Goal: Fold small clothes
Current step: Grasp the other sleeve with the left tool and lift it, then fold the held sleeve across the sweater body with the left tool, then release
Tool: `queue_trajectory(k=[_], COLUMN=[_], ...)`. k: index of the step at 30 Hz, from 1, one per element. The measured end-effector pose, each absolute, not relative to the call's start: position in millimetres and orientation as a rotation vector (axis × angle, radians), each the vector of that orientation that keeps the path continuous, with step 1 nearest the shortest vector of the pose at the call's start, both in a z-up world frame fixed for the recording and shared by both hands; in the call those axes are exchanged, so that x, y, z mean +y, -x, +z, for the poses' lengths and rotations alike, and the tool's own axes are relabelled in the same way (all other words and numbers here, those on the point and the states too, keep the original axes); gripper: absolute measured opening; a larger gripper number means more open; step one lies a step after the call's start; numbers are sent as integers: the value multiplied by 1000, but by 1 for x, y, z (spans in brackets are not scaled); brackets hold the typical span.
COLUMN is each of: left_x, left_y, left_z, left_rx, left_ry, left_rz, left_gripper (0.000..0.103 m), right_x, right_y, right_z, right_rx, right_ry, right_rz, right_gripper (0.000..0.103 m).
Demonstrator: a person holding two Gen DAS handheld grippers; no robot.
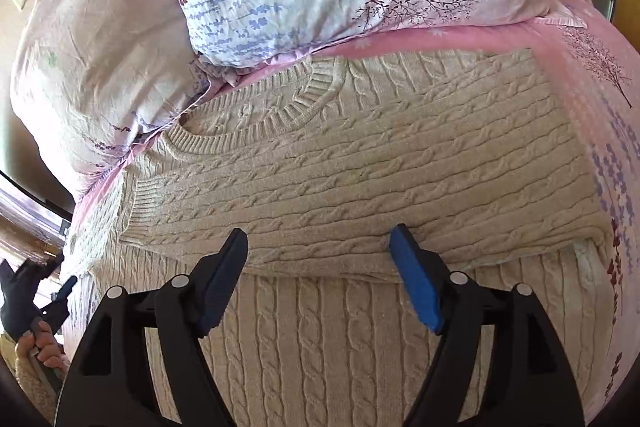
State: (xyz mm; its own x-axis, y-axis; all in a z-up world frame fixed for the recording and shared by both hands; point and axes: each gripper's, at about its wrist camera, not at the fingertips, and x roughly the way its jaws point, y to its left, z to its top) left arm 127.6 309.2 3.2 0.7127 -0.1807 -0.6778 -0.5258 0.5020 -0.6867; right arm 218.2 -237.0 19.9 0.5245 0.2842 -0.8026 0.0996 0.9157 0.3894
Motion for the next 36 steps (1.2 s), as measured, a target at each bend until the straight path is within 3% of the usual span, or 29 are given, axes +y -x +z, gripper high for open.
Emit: queue_trajectory(k=[5,17,22,29,36], left_x=[352,387,394,397,389], left_y=[-110,-127,-123,-117,-113], left_z=[-14,-32,-36,-47,-29], left_rx=[736,634,609,583,509], left_ry=[1207,1414,1450,1512,1499], left_rz=[340,371,374,369,309], left_gripper=[45,30,29,9,8], right_x=[-242,-246,-248,-242,-237], right_y=[-212,-194,-189,-190,-188], right_z=[26,33,38,34,29], right_rx=[1018,1015,993,1014,1031], right_ry=[-449,-476,-479,-471,-468], right_rz=[111,90,85,101,131], right_gripper=[76,76,76,76,76])
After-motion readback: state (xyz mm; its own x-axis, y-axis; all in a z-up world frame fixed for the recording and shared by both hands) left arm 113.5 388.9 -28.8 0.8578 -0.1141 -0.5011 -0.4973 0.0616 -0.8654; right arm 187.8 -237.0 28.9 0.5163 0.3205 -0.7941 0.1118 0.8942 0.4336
